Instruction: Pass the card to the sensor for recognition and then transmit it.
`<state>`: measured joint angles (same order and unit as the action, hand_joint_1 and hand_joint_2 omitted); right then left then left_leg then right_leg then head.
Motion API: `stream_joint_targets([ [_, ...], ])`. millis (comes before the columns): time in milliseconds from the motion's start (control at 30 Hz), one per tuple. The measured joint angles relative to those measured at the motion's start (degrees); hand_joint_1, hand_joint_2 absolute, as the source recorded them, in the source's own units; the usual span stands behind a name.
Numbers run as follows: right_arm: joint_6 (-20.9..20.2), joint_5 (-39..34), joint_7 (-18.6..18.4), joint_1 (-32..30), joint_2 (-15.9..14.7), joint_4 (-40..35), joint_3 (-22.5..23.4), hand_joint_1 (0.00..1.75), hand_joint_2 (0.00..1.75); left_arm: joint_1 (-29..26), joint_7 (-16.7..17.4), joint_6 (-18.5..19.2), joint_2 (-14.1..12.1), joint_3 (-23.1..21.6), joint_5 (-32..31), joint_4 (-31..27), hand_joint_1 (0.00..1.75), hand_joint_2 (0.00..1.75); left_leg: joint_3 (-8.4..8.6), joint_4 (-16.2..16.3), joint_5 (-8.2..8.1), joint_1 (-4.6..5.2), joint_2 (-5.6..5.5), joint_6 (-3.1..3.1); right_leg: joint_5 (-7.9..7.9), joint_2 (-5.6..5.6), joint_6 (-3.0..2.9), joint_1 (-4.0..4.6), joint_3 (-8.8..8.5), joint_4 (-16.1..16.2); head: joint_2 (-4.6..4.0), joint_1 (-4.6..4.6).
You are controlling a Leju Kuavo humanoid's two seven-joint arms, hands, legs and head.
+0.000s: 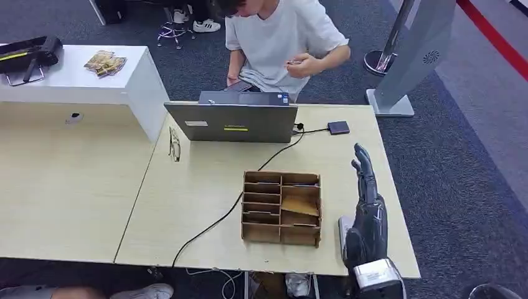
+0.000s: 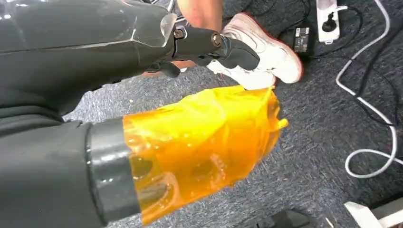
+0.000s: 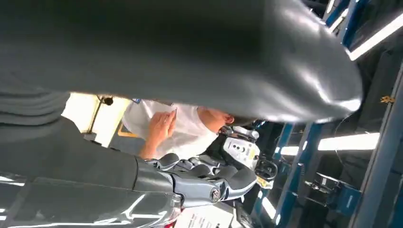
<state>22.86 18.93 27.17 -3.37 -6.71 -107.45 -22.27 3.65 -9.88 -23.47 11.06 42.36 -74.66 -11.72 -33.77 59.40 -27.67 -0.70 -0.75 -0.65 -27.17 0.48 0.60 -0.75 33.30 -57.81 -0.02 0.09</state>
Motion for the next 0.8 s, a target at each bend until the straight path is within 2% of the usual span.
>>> stream_joint_targets([
  [167, -2.0, -2.7, 3.2, -3.2, 0.0, -3.3, -0.1, 0.00, 0.00, -0.3, 0.0, -0.1, -0.5, 0.0, -0.7, 0.0, 0.00, 0.00, 0.00, 0.0, 0.00, 0.00, -0.01, 0.00, 0.00, 0.00, 0.00, 0.00, -0.02, 0.0, 0.00, 0.00],
  [400, -3.0, -2.5, 4.1, -6.7, 0.0, -4.6, -2.0, 0.00, 0.00, -0.6, 0.2, -0.1, -1.5, 0.0, -0.1, 0.0, 0.00, 0.00, 0.00, 0.0, 0.00, -0.01, -0.01, 0.00, -0.01, -0.01, -0.01, 0.00, -0.01, 0.0, 0.00, 0.02],
  [433, -2.6, -2.0, 4.0, -7.2, 0.0, -4.6, -2.3, 0.00, 1.75, -0.7, 0.2, 0.0, -1.6, 0.0, -0.3, 0.0, 0.00, 0.00, -0.01, 0.0, 0.00, -0.01, -0.01, 0.00, -0.02, 0.00, -0.01, 0.01, -0.01, 0.0, 0.00, 0.00],
  [567, -0.9, -0.1, 3.1, -8.7, 0.0, -4.3, -2.9, 0.00, 1.75, -0.9, 1.3, 0.0, -2.0, 0.0, -0.6, 0.0, 0.00, 0.00, -0.01, 0.0, 0.00, -0.01, 0.00, 0.00, -0.02, 0.00, -0.01, 0.00, -0.01, 0.0, 0.00, 0.02],
  [800, 3.9, 5.2, 0.2, -9.7, 0.0, -2.6, -4.1, 0.00, 1.75, -1.2, 0.7, -0.5, -2.1, 0.0, -0.1, 0.0, 0.00, 0.00, 0.00, 0.0, 0.00, 0.00, 0.00, -0.01, -0.01, 0.00, -0.01, 0.00, -0.02, 0.0, 0.00, 0.00],
])
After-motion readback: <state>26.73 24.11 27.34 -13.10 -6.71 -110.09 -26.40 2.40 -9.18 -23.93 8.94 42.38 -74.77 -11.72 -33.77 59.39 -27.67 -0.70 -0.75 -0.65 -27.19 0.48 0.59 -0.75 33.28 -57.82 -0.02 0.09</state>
